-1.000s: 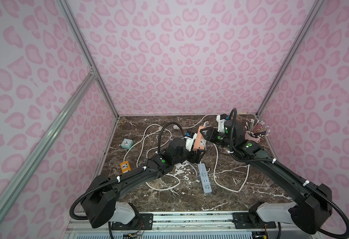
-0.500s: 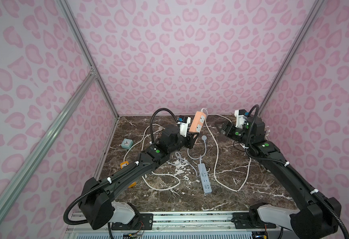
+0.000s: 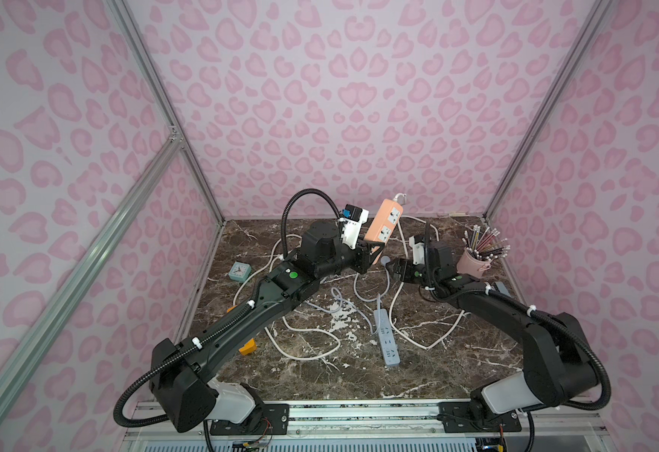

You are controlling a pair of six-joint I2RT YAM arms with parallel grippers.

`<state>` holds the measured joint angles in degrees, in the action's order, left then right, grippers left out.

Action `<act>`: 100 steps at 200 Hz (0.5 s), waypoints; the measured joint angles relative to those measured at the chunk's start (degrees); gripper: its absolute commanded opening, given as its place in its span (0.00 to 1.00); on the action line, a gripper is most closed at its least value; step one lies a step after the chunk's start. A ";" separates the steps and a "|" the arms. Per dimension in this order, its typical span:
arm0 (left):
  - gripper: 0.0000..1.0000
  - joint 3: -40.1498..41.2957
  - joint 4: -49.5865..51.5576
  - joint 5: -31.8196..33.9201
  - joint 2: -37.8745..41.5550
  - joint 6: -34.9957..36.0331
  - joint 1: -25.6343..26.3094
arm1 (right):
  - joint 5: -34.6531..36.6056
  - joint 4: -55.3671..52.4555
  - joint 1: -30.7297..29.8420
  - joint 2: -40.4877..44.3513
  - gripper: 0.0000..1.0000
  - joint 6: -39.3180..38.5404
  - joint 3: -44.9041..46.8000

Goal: Wrap the cord around the power strip
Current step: Wrap the power cord around the power strip.

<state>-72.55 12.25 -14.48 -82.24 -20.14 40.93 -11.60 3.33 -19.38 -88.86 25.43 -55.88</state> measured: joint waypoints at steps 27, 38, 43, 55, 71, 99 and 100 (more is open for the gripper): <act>0.03 0.00 0.50 -0.90 0.09 0.24 -0.17 | 6.12 0.79 0.17 -6.88 0.66 -3.04 -7.13; 0.03 0.00 0.55 -1.29 0.20 0.26 -0.37 | 7.87 0.81 0.09 -8.50 0.58 -4.35 -8.90; 0.03 0.00 0.55 -1.42 0.26 0.24 -0.50 | 8.31 0.79 0.00 -9.11 0.52 -4.92 -9.55; 0.03 0.00 0.55 -1.92 0.48 0.22 -0.87 | 9.53 0.98 -0.28 -10.25 0.39 -6.32 -10.82; 0.03 -0.04 0.50 -2.21 0.55 0.22 -1.57 | 11.17 1.16 -0.92 -10.60 0.26 -7.93 -11.17; 0.03 -4.11 2.14 -2.73 -1.68 0.83 -4.57 | 15.78 0.11 -6.21 -8.37 0.14 -12.72 -10.23; 0.03 -4.46 2.25 -2.62 -1.88 0.92 -4.74 | 15.91 0.04 -6.43 -8.26 0.14 -12.90 -10.19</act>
<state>-77.01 14.50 -17.10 -84.12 -19.22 36.18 4.32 3.38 -25.80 -97.12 12.53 -66.06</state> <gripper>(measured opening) 0.332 0.176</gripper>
